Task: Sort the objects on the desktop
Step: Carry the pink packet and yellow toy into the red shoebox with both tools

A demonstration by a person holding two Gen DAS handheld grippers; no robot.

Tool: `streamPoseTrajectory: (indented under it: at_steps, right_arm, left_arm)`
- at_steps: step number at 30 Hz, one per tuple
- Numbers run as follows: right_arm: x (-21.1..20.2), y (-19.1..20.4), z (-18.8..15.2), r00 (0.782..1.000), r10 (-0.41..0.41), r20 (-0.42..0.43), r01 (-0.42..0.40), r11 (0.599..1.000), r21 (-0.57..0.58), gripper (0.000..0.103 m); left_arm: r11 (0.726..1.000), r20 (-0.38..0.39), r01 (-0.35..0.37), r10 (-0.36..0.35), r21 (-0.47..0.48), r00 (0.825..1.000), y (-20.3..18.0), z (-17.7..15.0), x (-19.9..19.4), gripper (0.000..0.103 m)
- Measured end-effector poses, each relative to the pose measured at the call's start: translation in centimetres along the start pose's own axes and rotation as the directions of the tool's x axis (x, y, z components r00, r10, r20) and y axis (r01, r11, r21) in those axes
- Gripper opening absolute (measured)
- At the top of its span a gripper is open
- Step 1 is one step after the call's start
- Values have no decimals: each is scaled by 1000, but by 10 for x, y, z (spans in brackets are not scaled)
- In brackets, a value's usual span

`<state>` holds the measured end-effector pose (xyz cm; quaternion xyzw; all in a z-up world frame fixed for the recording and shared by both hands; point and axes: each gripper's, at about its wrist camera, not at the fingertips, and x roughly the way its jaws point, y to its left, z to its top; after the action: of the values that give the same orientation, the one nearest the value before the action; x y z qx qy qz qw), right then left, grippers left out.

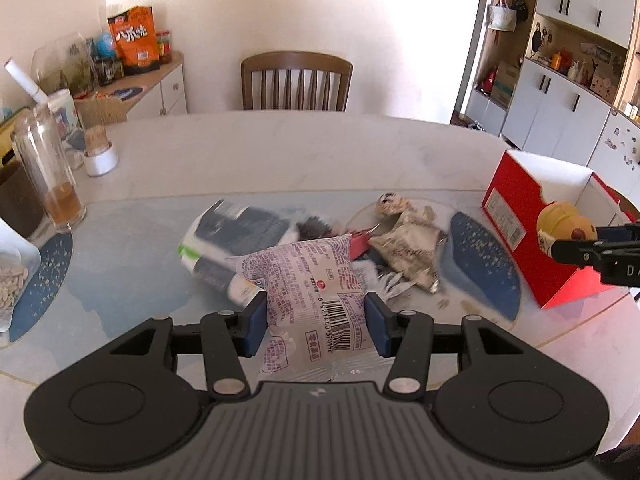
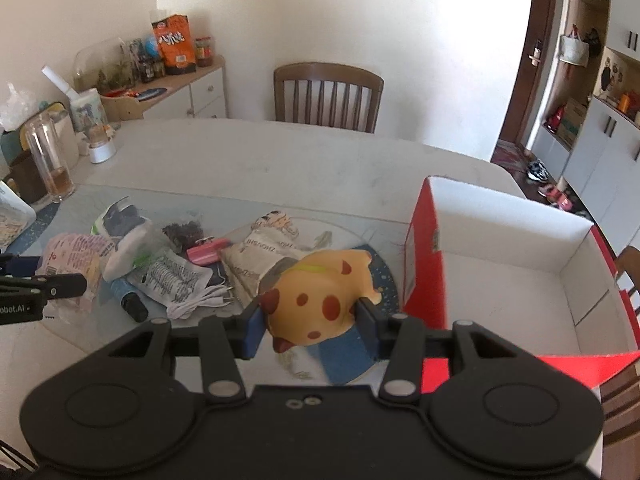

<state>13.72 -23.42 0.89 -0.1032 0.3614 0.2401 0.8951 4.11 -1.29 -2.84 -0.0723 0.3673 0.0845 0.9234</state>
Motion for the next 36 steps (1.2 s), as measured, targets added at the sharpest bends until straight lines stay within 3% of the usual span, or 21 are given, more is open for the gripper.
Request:
streamPoseTrajectory:
  at_steps: [12,22,36]
  right_arm:
    - [-15,-72,-1,998,43,45,-45,999,24,47]
    - [-22,-129,-7,998,7,57,-10,999,53,47]
    - [-14,-193,-16,998,-55,33,51,992,116,47]
  left_arm:
    - [1000,41,5,-6,27,999,-76,31,-4,50]
    - [992,58,76,-82,100,995,-150,58,10,50]
    - [957,39,161,-176,243,984,-242,84,37,50]
